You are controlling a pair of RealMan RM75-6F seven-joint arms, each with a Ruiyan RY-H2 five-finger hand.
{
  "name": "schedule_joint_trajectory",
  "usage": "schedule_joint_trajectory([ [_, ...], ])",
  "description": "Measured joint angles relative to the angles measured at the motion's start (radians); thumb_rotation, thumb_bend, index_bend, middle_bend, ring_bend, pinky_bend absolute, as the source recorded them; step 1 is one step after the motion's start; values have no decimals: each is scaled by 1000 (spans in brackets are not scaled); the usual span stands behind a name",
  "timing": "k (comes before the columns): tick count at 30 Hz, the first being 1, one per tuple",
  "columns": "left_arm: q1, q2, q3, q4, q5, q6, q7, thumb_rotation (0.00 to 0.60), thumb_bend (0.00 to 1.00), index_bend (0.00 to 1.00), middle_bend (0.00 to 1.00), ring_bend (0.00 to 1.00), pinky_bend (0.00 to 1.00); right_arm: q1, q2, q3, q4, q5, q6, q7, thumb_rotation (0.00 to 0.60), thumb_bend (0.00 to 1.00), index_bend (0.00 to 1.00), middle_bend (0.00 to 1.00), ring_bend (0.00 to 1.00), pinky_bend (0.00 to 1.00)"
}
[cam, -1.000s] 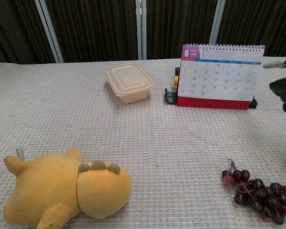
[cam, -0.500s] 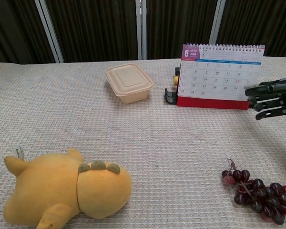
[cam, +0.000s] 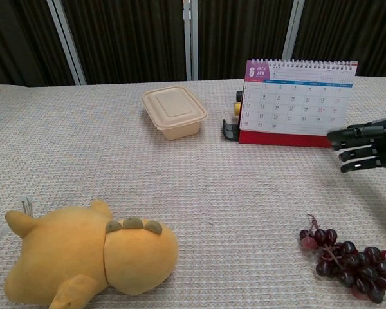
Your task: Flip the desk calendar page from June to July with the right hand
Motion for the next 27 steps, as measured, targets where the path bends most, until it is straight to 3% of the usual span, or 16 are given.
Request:
schedule_joint_trajectory([
  [17,-3,-1,0,1,1,-3,0,600,58,0,0,0,0,31,-51,7,97,50,-21,-26,600,292,2,626,636,551],
  [27,-6,1,0,8,1,-9,-19,600,60,0,0,0,0,76,-97,47,139,60,-37,-41,600,340,94,627,637,551],
])
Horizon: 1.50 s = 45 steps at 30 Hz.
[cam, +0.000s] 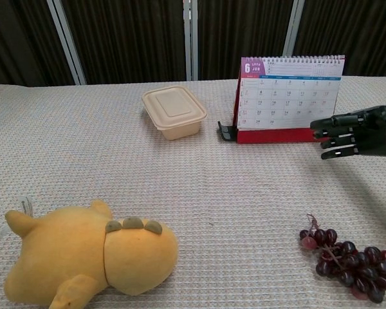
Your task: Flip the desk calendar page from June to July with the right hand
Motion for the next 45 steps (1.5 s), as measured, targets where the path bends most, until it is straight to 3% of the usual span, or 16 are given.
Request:
schedule_joint_trajectory([
  [11,-4,0,0,5,-4,-9,-11,600,59,0,0,0,0,-6,25,45,-123,-42,69,-25,600,353,174,627,639,550],
  [17,-5,1,2,3,-3,-10,-11,600,58,0,0,0,0,-33,79,81,-249,-85,155,-44,600,355,284,617,628,539],
  [21,-4,1,4,0,1,-7,-10,600,59,0,0,0,0,-71,120,120,-336,-132,250,-45,600,355,331,551,588,491],
  [28,-3,1,5,-5,6,-2,-7,600,58,0,0,0,0,-117,146,169,-386,-227,401,-52,600,348,344,453,472,388],
  [32,-4,0,5,-5,6,-4,-6,600,58,0,0,0,0,-112,142,170,-362,-252,434,-85,600,327,285,343,301,243],
  [34,-6,-1,4,-4,5,-6,-5,600,58,0,0,0,0,-98,140,163,-333,-263,430,-109,600,303,199,237,154,120],
  [37,-8,-2,1,0,-3,-13,-5,600,59,0,0,0,0,-68,133,145,-279,-291,411,-153,600,261,88,127,30,17],
  [40,-9,-3,0,2,-10,-16,-7,600,59,0,0,0,0,-32,124,123,-216,-315,389,-204,600,242,44,19,0,0],
  [45,-8,-1,-5,3,-16,-12,-11,600,59,0,0,0,0,26,110,79,-141,-324,352,-303,600,226,19,0,0,0],
])
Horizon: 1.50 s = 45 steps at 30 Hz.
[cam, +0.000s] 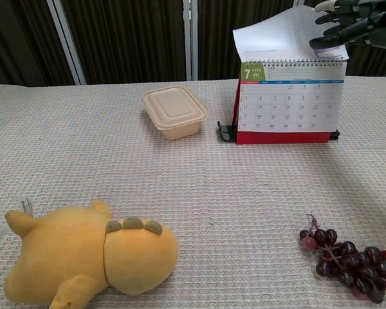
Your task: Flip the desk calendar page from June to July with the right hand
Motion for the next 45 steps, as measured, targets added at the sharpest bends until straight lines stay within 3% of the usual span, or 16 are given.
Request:
schedule_joint_trajectory([
  [8,-3,-2,0,8,-9,-12,-3,600,59,0,0,0,0,35,-25,-47,57,-4,-21,-54,600,208,0,0,0,0],
  [15,-1,0,1,1,-3,-5,1,600,59,0,0,0,0,40,-43,-49,71,-52,58,-85,600,203,0,0,0,0],
  [20,-1,0,2,4,-3,-5,-3,600,58,0,0,0,0,28,-33,-45,42,-84,95,-82,600,201,0,0,0,0],
  [26,-5,-2,-1,17,-16,-17,-16,600,59,0,0,0,0,-41,24,-77,-40,-216,175,-61,600,200,0,0,0,0],
  [32,-8,-5,1,25,-24,-30,-12,600,58,0,0,0,0,-162,90,-184,-113,-408,319,-70,600,199,0,0,0,0],
  [36,-7,-8,4,29,-19,-27,-10,600,58,0,0,0,0,-242,108,-274,-122,-498,429,-152,600,177,0,0,0,0],
  [45,-2,-12,16,41,3,-16,-16,600,44,0,0,0,0,-425,66,-427,-19,-618,649,-404,600,165,0,0,0,0],
])
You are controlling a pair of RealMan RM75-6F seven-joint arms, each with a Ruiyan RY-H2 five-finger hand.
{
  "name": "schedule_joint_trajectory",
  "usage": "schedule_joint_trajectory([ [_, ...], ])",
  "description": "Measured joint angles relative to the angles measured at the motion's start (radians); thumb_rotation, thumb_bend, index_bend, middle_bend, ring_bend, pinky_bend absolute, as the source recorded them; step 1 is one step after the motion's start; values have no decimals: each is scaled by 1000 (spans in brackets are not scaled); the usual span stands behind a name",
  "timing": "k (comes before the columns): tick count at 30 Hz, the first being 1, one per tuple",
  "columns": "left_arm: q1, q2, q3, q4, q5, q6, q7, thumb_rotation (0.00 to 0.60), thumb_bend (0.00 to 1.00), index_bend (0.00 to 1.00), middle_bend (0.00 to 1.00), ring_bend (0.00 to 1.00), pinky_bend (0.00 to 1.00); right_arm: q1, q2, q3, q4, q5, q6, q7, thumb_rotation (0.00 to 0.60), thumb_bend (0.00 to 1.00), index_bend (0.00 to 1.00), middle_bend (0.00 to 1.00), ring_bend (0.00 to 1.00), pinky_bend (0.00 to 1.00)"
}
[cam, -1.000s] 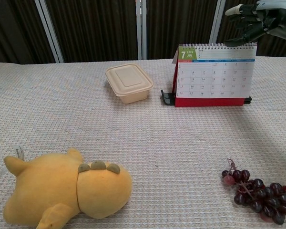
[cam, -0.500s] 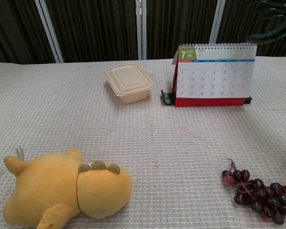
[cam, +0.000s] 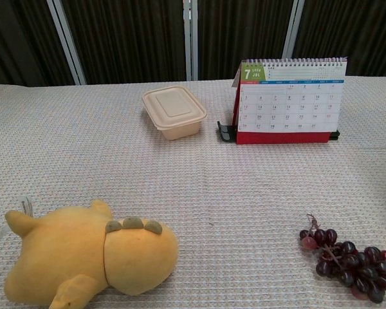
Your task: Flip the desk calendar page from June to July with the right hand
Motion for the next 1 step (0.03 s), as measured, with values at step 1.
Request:
schedule_joint_trajectory([
  [1,1,-1,1,1,-1,0,0,600,44,0,0,0,0,-16,-8,-9,18,-8,20,-12,600,166,0,0,0,0],
])
